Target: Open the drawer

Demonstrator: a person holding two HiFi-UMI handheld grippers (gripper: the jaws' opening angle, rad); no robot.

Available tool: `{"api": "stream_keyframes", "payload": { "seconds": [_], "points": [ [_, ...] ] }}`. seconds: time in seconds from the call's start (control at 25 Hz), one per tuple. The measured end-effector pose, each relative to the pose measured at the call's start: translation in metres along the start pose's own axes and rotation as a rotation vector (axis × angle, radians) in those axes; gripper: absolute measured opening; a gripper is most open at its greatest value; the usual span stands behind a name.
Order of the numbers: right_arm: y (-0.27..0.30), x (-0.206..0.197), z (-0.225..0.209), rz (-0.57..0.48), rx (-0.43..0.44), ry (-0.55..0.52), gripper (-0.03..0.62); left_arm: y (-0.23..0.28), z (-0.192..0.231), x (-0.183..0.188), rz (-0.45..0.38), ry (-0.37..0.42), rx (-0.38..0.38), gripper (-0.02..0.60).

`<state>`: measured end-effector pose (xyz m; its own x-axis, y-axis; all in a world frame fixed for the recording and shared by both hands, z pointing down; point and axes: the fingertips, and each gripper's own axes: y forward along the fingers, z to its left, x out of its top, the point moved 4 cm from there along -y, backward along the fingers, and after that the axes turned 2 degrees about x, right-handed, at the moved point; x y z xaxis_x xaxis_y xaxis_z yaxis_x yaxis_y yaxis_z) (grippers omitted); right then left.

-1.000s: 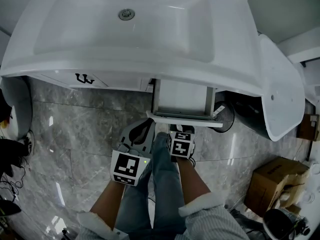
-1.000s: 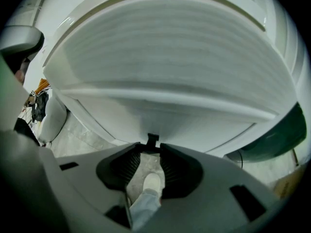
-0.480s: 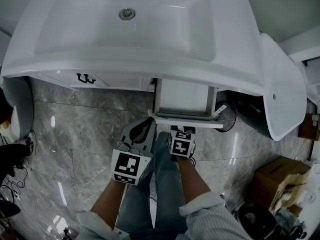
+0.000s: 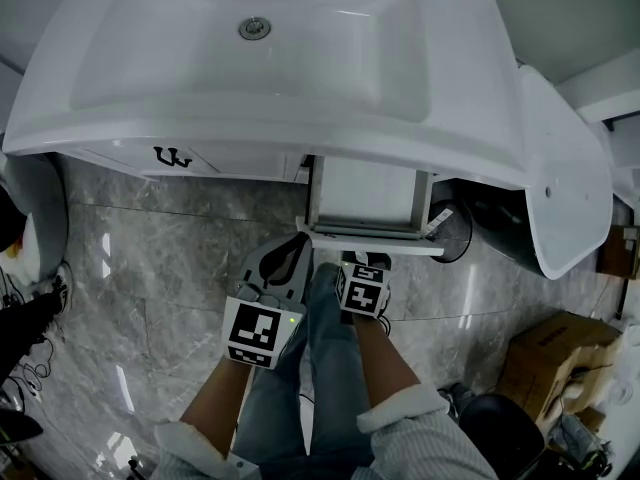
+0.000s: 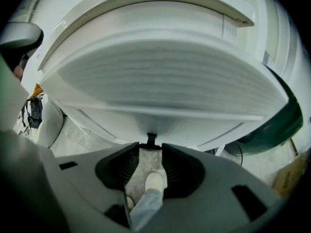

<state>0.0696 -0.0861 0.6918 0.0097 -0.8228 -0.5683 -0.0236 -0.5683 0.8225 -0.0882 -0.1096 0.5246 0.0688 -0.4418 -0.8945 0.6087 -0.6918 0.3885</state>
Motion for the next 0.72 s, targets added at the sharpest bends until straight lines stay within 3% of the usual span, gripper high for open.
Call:
{"api": "stream_keyframes", "payload": {
  "seconds": [0.32,0.72],
  "points": [
    [-0.021,-0.011,0.001,0.009,-0.001,0.008,0.127,-0.006,-0.007,0.009,-0.009,0.019,-0.007,0.023],
    [-0.089,-0.013,0.011,-0.005,0.065,0.023,0.126,-0.018,-0.031,0.055,-0.054,0.043,-0.011,0.023]
  ]
}}
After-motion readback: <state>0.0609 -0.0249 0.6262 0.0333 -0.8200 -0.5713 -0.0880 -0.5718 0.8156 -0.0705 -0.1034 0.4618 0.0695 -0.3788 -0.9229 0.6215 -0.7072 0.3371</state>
